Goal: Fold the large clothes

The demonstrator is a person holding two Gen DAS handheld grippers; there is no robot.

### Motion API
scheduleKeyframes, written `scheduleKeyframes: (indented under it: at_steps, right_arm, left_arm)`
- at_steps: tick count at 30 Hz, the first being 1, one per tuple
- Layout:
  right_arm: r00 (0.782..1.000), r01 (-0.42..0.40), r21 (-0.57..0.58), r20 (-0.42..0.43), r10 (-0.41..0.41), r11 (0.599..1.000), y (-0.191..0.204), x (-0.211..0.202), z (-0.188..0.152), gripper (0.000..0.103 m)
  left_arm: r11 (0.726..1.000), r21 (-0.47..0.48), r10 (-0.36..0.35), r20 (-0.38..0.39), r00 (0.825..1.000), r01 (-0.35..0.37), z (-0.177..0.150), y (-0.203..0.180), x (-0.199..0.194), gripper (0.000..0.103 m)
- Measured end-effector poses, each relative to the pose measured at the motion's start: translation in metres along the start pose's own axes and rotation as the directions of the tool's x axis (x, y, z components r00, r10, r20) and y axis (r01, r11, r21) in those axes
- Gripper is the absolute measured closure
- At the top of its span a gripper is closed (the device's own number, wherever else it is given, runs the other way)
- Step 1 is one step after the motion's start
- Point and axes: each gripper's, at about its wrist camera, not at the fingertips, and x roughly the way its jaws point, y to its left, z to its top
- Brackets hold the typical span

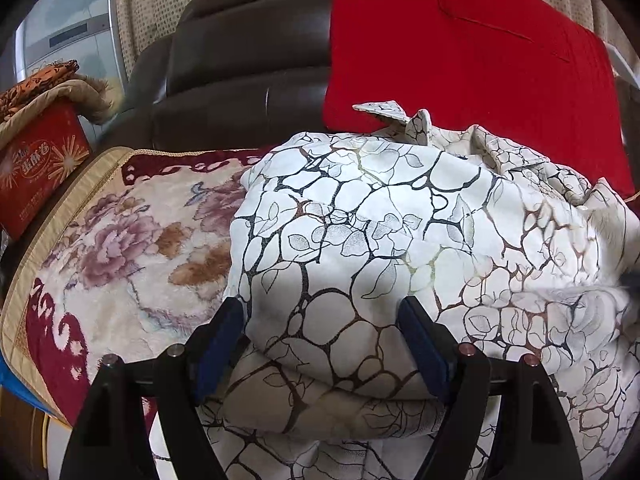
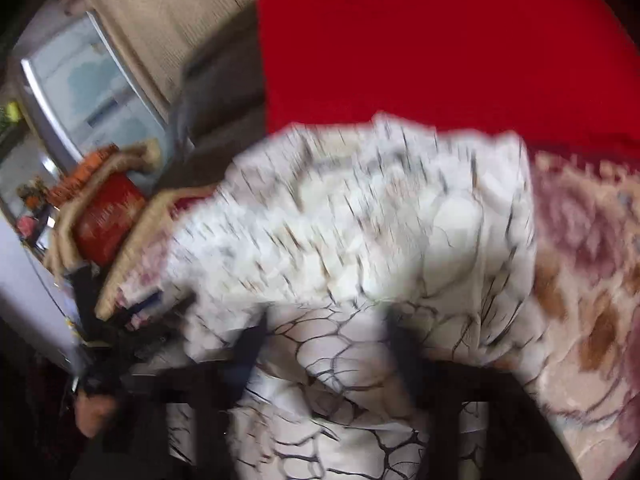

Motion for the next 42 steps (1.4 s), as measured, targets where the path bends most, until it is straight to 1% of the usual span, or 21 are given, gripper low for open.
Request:
scheduleKeyframes:
  at_steps: [1, 3, 4, 6, 8, 10, 11, 12, 14, 15, 16, 18, 21, 24, 28, 31, 35, 36, 38, 40, 42]
  right_arm:
    - [0.999, 0.03, -0.006, -0.032, -0.03, 1.0, -0.001, 0.009, -0.003, 0.033]
    - [0.998, 0.066, -0.056, -0.011, -0.067, 0.996, 0.007, 0.007, -0.006, 0.033]
    - [0.997, 0.072, -0.075, 0.007, -0.071, 0.995, 0.011, 0.003, -0.006, 0.033]
    - [0.998, 0.055, -0.063, 0.044, -0.052, 0.996, 0.011, -0.006, -0.006, 0.033]
    - [0.993, 0.024, -0.04, 0.12, -0.019, 0.999, 0.01, -0.025, -0.005, 0.033]
    - [0.986, 0.034, -0.04, 0.166, -0.027, 0.999, 0.009, -0.032, -0.003, 0.033]
    - [0.985, 0.043, -0.036, 0.167, -0.037, 0.998, 0.009, -0.032, -0.002, 0.033]
    - [0.989, 0.048, -0.029, 0.139, -0.044, 0.998, 0.005, -0.027, -0.002, 0.033]
    - [0.998, 0.066, -0.003, 0.025, -0.066, 0.998, -0.006, -0.004, -0.006, 0.035]
    - [0.997, 0.076, -0.004, -0.006, -0.076, 0.997, -0.009, 0.003, -0.009, 0.035]
    - [0.996, 0.087, -0.025, 0.009, -0.087, 0.996, -0.006, 0.001, -0.01, 0.035]
    - [0.996, 0.078, -0.038, 0.035, -0.077, 0.996, 0.002, -0.013, -0.009, 0.034]
    - [0.995, 0.04, -0.006, 0.093, -0.039, 0.999, 0.001, -0.036, -0.012, 0.034]
    - [0.99, 0.007, 0.045, 0.141, -0.014, 0.999, -0.004, -0.066, -0.026, 0.034]
    - [0.988, 0.023, 0.046, 0.152, -0.03, 0.999, -0.005, -0.1, -0.053, 0.034]
    - [0.991, 0.031, 0.044, 0.132, -0.037, 0.999, -0.003, -0.123, -0.079, 0.033]
    - [0.994, 0.049, 0.033, 0.094, -0.052, 0.998, 0.0, -0.143, -0.112, 0.033]
    - [0.996, 0.055, 0.028, 0.074, -0.057, 0.998, 0.002, -0.148, -0.123, 0.033]
    - [0.998, 0.06, 0.016, 0.034, -0.06, 0.998, 0.007, -0.149, -0.14, 0.033]
    - [0.998, 0.065, 0.011, -0.013, -0.065, 0.998, 0.01, -0.147, -0.154, 0.033]
    - [0.995, 0.062, 0.022, -0.076, -0.06, 0.998, 0.014, -0.14, -0.17, 0.033]
  left_arm:
    - [1.0, 0.002, 0.002, -0.001, 1.0, -0.002, 0.0, 0.0, 0.001, 0.022]
    - [1.0, 0.003, 0.003, -0.001, 1.0, -0.003, 0.0, 0.0, 0.001, 0.022]
    - [1.0, 0.002, 0.001, -0.002, 1.0, -0.001, 0.0, 0.0, 0.0, 0.022]
    - [1.0, 0.0, -0.001, -0.002, 1.0, 0.001, 0.0, 0.001, 0.001, 0.022]
    - [1.0, 0.001, -0.003, -0.002, 1.0, 0.003, 0.0, 0.001, 0.001, 0.022]
    - [1.0, -0.001, -0.005, -0.002, 1.0, 0.005, -0.001, 0.001, 0.0, 0.022]
    - [1.0, -0.003, -0.008, -0.002, 1.0, 0.008, -0.001, 0.002, 0.001, 0.022]
    - [1.0, -0.006, -0.01, -0.002, 1.0, 0.01, -0.001, 0.002, 0.001, 0.022]
    - [1.0, -0.01, -0.016, -0.002, 1.0, 0.016, -0.001, 0.003, 0.001, 0.02]
    - [1.0, -0.012, -0.017, -0.005, 1.0, 0.017, -0.001, 0.004, 0.001, 0.02]
    - [0.999, -0.02, -0.025, -0.009, 1.0, 0.024, -0.001, 0.005, 0.001, 0.02]
    - [0.998, -0.045, -0.052, -0.018, 0.998, 0.051, 0.0, 0.01, -0.001, 0.02]
    - [0.992, -0.077, -0.099, -0.016, 0.995, 0.097, -0.001, 0.02, -0.011, 0.02]
    - [0.994, -0.052, -0.098, 0.005, 0.995, 0.099, -0.005, 0.028, -0.024, 0.02]
    - [0.996, 0.006, -0.087, 0.023, 0.996, 0.087, -0.02, 0.042, -0.046, 0.02]
    - [0.995, 0.034, -0.1, 0.013, 0.995, 0.099, -0.037, 0.057, -0.061, 0.02]
    - [0.994, 0.076, -0.077, 0.002, 0.997, 0.077, -0.065, 0.077, -0.083, 0.02]
    - [0.996, 0.071, -0.062, -0.006, 0.998, 0.062, -0.077, 0.085, -0.089, 0.02]
    - [0.997, 0.022, -0.071, -0.048, 0.996, 0.072, -0.096, 0.1, -0.096, 0.02]
    - [0.993, -0.067, -0.104, -0.096, 0.99, 0.098, -0.12, 0.12, -0.103, 0.02]
    - [0.985, -0.146, -0.115, -0.14, 0.983, 0.095, -0.14, 0.137, -0.107, 0.02]
